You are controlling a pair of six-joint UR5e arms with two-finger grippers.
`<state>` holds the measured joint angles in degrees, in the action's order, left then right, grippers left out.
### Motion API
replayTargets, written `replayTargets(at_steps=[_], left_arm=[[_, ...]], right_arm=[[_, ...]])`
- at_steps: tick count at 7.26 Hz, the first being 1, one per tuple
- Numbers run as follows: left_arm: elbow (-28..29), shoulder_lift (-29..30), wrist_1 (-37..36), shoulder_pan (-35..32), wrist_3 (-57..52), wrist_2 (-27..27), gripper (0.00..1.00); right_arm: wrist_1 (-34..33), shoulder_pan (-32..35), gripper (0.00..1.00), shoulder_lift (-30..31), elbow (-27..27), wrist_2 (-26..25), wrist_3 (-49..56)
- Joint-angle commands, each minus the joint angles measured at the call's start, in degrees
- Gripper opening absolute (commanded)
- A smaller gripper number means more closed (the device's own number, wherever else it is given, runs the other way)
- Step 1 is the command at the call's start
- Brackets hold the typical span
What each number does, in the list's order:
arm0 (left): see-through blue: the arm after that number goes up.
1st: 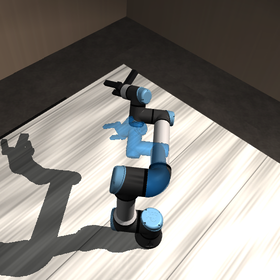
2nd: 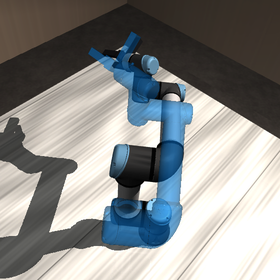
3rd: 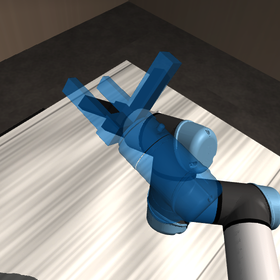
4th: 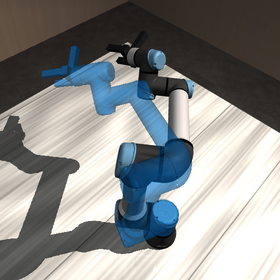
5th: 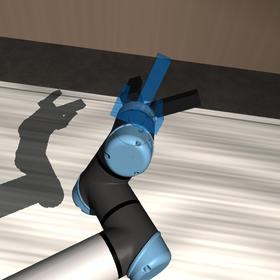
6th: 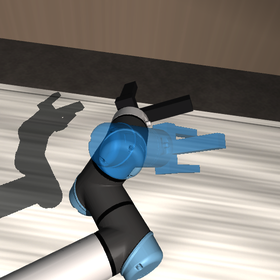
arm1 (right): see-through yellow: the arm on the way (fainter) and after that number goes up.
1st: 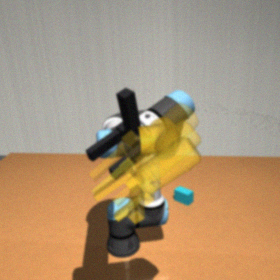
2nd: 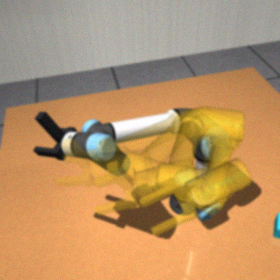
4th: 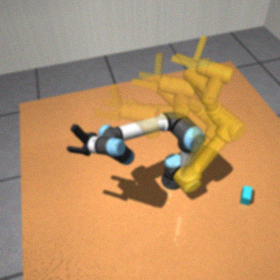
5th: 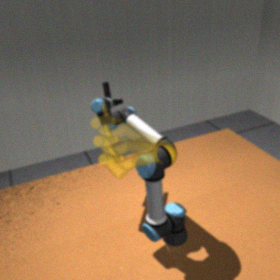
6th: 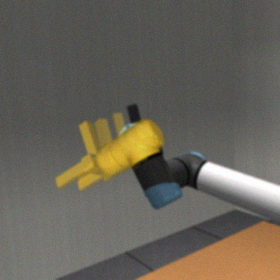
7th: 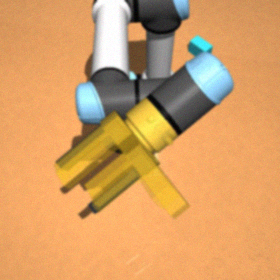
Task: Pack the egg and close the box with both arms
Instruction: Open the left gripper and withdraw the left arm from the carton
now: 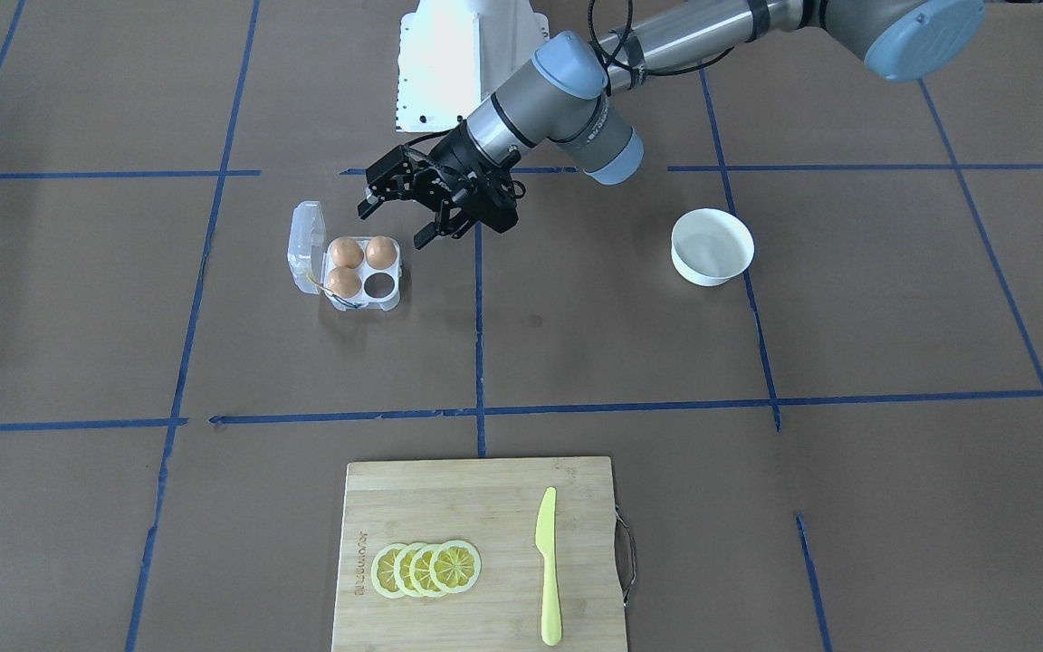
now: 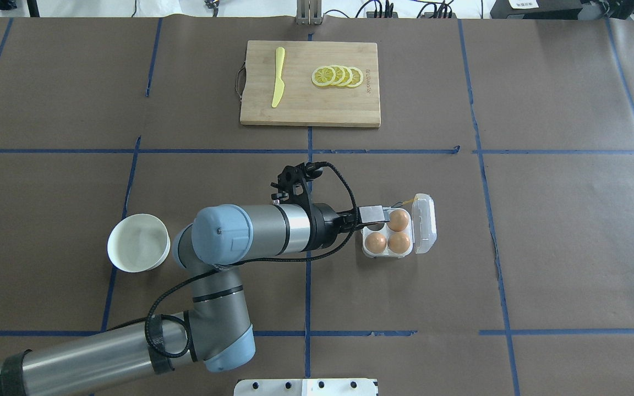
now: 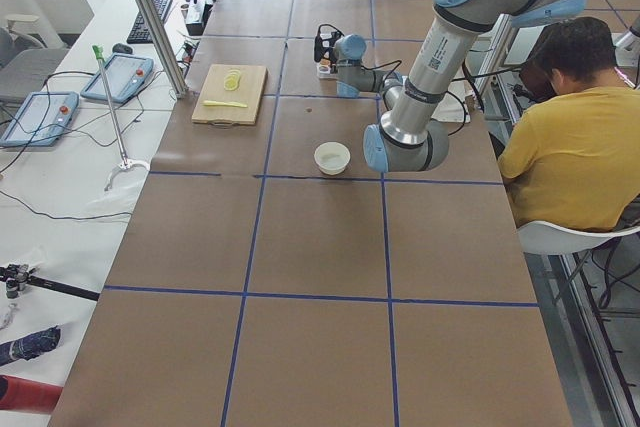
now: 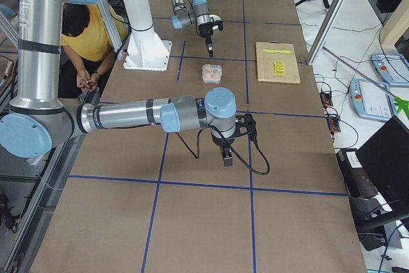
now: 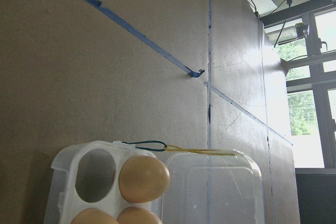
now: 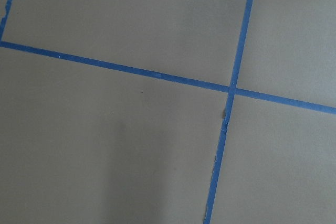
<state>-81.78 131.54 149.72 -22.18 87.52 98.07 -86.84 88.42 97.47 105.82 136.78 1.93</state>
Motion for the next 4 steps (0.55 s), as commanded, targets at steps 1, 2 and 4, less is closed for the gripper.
replayTargets(at_steps=[1, 2, 4], left_arm=[[-13.85, -6.96, -19.11, -7.40, -11.18, 11.31, 0.99], [-19.15, -9.43, -28.25, -10.57, -16.46, 12.40, 0.99], [-24.28, -15.04, -38.42, -17.76, -32.85, 12.41, 0.99]], right_arm=[[0.00, 0.00, 1.00, 0.08, 0.00, 0.07, -0.08], [-0.09, 0.00, 1.00, 0.09, -0.09, 0.07, -0.09], [0.00, 0.00, 1.00, 0.09, -0.43, -0.02, 0.00]])
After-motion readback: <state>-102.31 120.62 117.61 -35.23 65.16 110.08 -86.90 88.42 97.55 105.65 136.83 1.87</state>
